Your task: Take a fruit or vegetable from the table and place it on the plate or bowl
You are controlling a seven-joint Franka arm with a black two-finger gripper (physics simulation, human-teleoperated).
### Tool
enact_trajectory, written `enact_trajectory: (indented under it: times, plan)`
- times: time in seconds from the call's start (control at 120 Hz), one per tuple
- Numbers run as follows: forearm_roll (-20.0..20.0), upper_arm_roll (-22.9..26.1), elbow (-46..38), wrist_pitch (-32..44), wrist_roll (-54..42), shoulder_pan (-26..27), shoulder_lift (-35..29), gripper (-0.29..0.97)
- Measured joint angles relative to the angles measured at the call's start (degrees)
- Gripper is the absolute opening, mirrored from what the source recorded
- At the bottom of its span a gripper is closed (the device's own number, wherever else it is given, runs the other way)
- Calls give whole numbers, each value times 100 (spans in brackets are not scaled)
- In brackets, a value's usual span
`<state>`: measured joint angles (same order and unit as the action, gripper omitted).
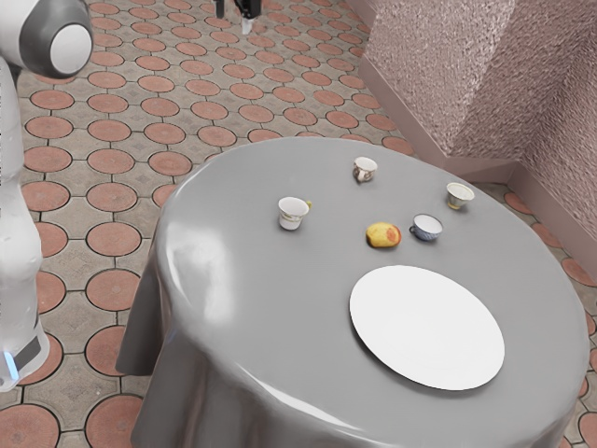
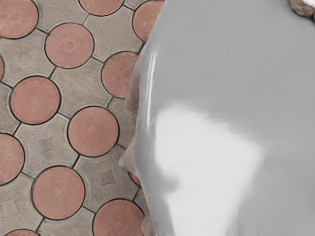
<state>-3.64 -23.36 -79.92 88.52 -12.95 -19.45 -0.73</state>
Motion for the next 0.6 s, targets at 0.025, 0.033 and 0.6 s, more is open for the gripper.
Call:
enact_trajectory:
  times: [0.025, 0.033, 0.6]
  plan:
    - [0, 0, 1, 19, -17, -149, 0, 66]
    - [0, 2, 2, 25, -22, -199, 1, 66]
    - [928, 762, 2017, -812, -289, 3644, 171, 66]
